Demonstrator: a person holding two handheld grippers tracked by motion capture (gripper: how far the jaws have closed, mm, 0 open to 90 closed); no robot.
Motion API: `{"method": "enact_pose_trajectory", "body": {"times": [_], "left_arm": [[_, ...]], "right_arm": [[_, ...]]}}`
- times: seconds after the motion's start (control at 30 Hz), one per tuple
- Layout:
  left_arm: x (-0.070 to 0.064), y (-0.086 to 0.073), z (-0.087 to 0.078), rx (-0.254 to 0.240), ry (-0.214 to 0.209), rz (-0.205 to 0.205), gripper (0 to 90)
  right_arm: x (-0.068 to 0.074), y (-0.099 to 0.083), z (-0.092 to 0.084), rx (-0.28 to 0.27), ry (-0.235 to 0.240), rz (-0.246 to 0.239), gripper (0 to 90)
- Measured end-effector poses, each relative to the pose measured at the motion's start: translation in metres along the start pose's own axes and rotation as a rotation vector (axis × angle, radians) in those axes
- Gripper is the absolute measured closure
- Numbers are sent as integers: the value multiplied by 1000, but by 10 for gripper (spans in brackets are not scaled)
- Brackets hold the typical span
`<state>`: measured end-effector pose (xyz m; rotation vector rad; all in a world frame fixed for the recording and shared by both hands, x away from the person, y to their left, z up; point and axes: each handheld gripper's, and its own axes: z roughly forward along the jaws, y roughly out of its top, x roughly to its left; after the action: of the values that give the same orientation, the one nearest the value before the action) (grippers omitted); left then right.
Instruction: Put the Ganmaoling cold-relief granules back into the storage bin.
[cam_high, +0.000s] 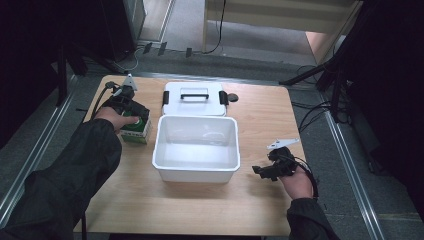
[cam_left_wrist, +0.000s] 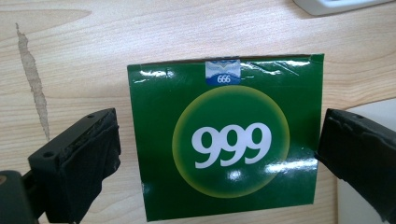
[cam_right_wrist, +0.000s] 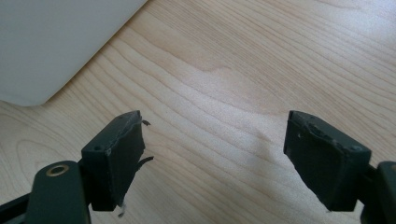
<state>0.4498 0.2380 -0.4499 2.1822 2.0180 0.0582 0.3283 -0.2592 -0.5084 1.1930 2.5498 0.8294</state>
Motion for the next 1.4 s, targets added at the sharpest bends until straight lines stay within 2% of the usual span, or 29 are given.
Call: {"method": "enact_pose_trajectory", "body": {"times": [0.07, 0.43, 0.57, 0.8, 1.1, 1.4], "left_arm": [[-1, 1, 1, -3, -1, 6, 3], [-2, -2, 19, 6, -6, -29, 6], [-2, -2, 20, 11, -14, -35, 18], [-3, -2, 20, 11, -3, -26, 25], [-4, -1, 23, 11, 3, -37, 35], [-4, -1, 21, 22, 4, -22, 54]], "right_arm": [[0, 0, 0, 4, 0, 7, 202], [-1, -1, 0, 4, -3, 10, 202], [-1, 0, 0, 4, 0, 6, 202], [-1, 0, 1, 10, -1, 5, 201], [-1, -1, 0, 10, -1, 6, 201], [-1, 0, 1, 9, -2, 8, 202]]}}
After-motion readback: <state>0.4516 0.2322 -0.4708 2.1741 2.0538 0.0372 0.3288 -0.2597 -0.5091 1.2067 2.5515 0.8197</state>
